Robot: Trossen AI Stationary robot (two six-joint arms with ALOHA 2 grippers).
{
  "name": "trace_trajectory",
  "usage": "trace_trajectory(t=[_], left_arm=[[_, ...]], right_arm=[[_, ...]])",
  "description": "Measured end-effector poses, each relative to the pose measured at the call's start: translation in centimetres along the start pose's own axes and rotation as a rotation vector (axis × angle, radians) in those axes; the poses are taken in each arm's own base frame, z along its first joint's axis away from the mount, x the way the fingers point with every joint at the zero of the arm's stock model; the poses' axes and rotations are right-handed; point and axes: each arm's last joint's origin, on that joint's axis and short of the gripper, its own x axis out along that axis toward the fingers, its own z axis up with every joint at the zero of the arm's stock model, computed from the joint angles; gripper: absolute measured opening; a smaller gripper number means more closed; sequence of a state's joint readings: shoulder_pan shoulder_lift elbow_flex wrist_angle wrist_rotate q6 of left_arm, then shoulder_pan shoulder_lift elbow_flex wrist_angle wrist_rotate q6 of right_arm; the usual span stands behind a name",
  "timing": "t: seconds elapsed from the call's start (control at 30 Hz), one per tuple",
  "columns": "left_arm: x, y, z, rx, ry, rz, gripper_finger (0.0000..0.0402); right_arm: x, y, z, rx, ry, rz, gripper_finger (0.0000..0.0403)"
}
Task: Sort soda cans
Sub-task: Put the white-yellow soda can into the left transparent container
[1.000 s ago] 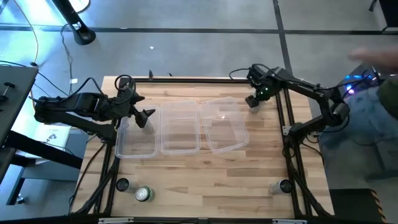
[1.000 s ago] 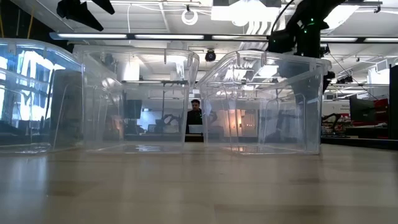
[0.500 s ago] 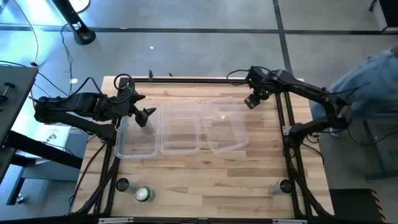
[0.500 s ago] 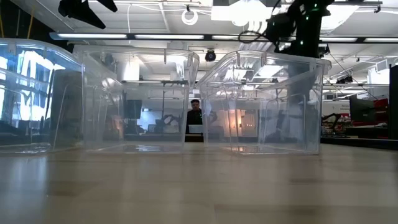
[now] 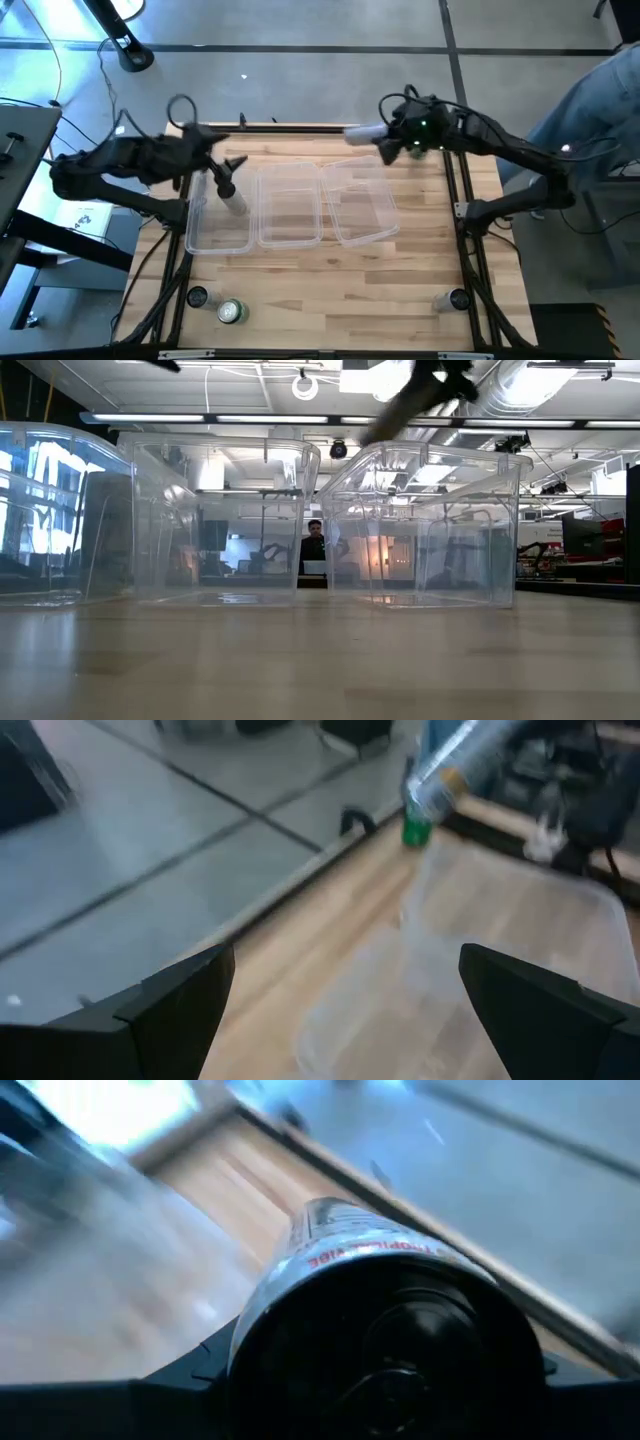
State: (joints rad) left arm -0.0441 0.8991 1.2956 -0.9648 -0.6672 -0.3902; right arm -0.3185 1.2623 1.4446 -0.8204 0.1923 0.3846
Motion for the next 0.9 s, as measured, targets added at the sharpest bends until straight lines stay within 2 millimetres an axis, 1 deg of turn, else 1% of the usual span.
trace_trajectory(t=[0.1,0.17,0.3,0.4,0.5,0.57,0.67,0.77,0.83,0.9], left_arm=[[-1.0,0.5,1.8,0.013,-0.055,0.025,0.0381],[-1.4,0.8,2.5,0.014,-0.077,0.03,0.0381],[-1.7,0.9,3.0,0.006,-0.087,0.025,0.0381],[-1.1,0.2,2.9,0.016,-0.053,-0.019,0.0381],[0.4,-1.1,2.8,0.072,0.011,-0.076,0.0381],[1.9,-2.4,2.6,0.131,0.068,-0.111,0.0381],[4.8,-4.7,1.9,0.235,0.171,-0.174,0.0381],[7.2,-6.7,1.4,0.312,0.224,-0.234,0.0381],[8.6,-7.8,1.1,0.352,0.237,-0.248,0.0381],[9.6,-8.6,1.0,0.371,0.241,-0.269,0.0381]], right_arm=[[0.7,3.0,1.0,-0.008,-0.143,0.135,0.0232],[2.0,4.8,1.1,-0.02,-0.176,0.203,0.0232],[5.2,8.5,0.2,-0.075,-0.177,0.322,0.0232],[7.1,10.3,-0.9,-0.103,-0.144,0.382,0.0232],[8.5,11.3,-2.0,-0.136,-0.08,0.42,0.0232],[8.9,11.8,-2.5,-0.165,-0.057,0.438,0.0232],[8.6,12.5,-2.9,-0.2,-0.058,0.469,0.0232],[8.4,12.9,-3.2,-0.221,-0.044,0.491,0.0232],[8.3,13.2,-3.4,-0.24,-0.038,0.502,0.0232],[8.2,13.2,-3.9,-0.252,-0.007,0.494,0.0232]])
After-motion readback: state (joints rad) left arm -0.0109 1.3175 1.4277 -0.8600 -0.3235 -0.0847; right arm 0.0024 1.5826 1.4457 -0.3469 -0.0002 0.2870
